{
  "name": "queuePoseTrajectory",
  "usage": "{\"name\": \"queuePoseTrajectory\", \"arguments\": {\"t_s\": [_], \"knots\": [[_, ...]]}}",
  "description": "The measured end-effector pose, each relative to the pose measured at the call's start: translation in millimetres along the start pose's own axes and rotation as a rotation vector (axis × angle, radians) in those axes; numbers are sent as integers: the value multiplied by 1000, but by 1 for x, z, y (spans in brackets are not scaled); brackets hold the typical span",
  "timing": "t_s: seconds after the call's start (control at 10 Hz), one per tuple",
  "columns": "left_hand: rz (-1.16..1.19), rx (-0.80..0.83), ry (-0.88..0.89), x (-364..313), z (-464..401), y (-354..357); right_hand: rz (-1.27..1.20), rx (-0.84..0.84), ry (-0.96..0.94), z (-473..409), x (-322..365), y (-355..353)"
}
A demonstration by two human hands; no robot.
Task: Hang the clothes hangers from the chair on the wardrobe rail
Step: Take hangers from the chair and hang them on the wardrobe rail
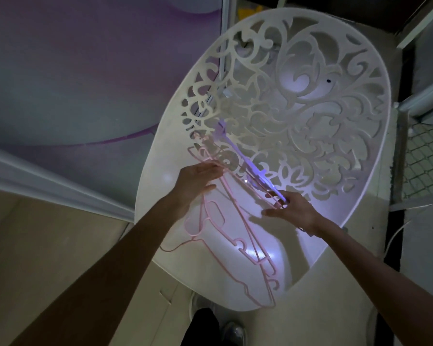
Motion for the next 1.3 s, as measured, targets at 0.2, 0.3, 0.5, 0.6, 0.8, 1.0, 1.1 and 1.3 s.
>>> {"name": "queuePoseTrajectory", "arguments": {"t_s": [0.2,0.3,0.5,0.6,0.8,1.0,1.1,1.3], "knots": [[368,190,-324,15,-10,-23,32,160,-11,4,9,-4],[292,227,-453,7,-26,-26,40,153,-29,5,10,-12],[-92,173,-499,-12,-63,-27,49,16,-48,-7,4,-33],[-197,105,-421,-26,-96,-32,248,-256,-125,-17,13,-65],[-372,-65,-380,-18,-132,-41,667,-390,-150,-32,27,-64],[-444,-164,-134,-25,-160,-44,546,-278,-19,-58,9,-17],[-830,-147,-76,-34,-168,-40,448,-310,49,-64,3,-4],[-753,53,-176,-16,-139,-5,288,-265,133,-87,-13,15]]}}
Point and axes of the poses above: each hand's wrist, its own z-axis away from the middle knuckle, its own y-axis out of the palm, x = y × z, the point moved 8 cm from there along -z, towards the middle knuckle, and after that the axes turned 1 degree about z, right-handed, at the moved point
